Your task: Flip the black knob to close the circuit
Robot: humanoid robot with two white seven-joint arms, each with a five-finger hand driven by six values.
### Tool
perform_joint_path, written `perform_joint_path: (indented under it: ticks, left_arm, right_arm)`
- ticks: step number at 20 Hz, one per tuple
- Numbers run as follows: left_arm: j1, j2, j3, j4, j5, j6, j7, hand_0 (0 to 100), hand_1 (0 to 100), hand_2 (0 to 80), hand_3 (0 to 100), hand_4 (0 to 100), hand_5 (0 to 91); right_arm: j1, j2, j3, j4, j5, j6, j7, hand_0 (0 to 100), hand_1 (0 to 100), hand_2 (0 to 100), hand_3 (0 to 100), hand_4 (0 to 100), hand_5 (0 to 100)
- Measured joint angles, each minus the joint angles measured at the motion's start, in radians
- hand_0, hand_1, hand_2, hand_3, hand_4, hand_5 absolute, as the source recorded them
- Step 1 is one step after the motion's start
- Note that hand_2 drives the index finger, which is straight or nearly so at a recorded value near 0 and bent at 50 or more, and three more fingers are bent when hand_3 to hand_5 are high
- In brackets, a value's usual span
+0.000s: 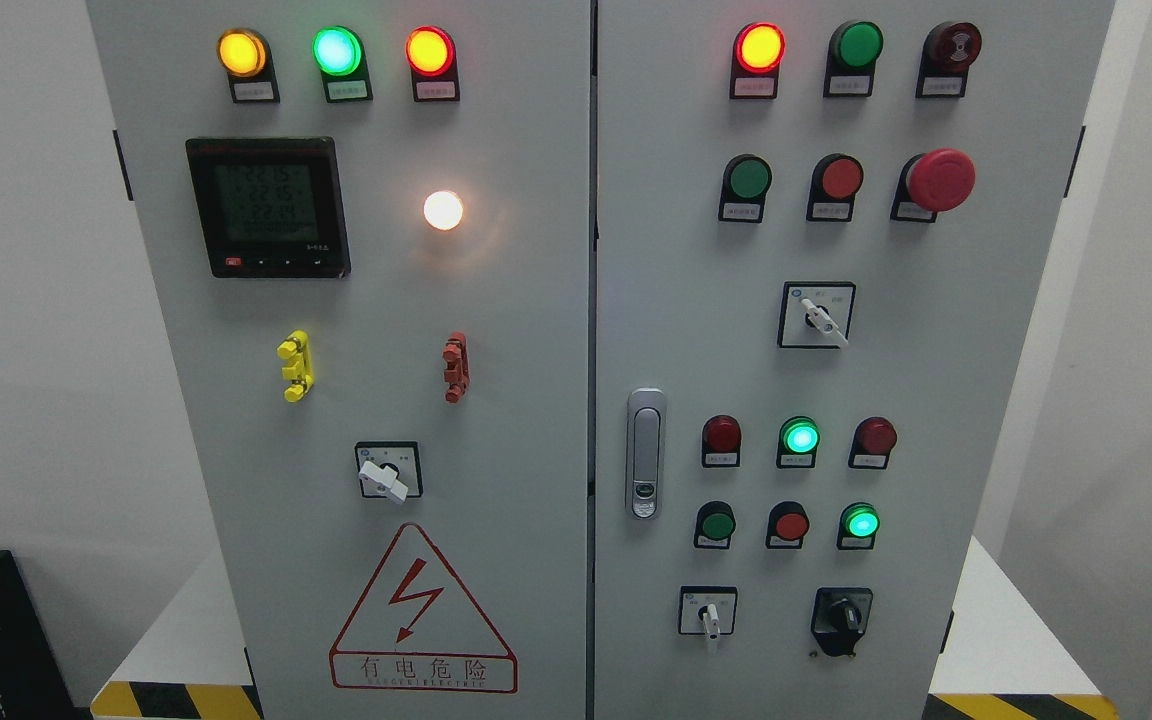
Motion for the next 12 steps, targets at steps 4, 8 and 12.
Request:
perform_joint_path:
  ticks: [4,8,12]
  left_arm:
    - [0.0,0.0,0.0,0.0,0.0,0.0,0.003,12,56,0.0,0,0,0.0]
    - [0.0,0.0,0.0,0.0,0.0,0.0,0.004,12,56,0.0,0,0,0.0]
    - [0.0,0.0,0.0,0.0,0.0,0.0,0.004,12,56,0.0,0,0,0.0]
  right_arm:
    - [-0.006,0.0,0.001,0.0,0.0,0.0,0.005,0,18,0,0,0,0]
    - [-0.016,0.0,0.002,0.001,0.005,0.0,0.007,0,18,0,0,0,0]
    - [-0.038,0.001,0.003,0.002,0.019,0.0,0.009,0,18,0,0,0,0]
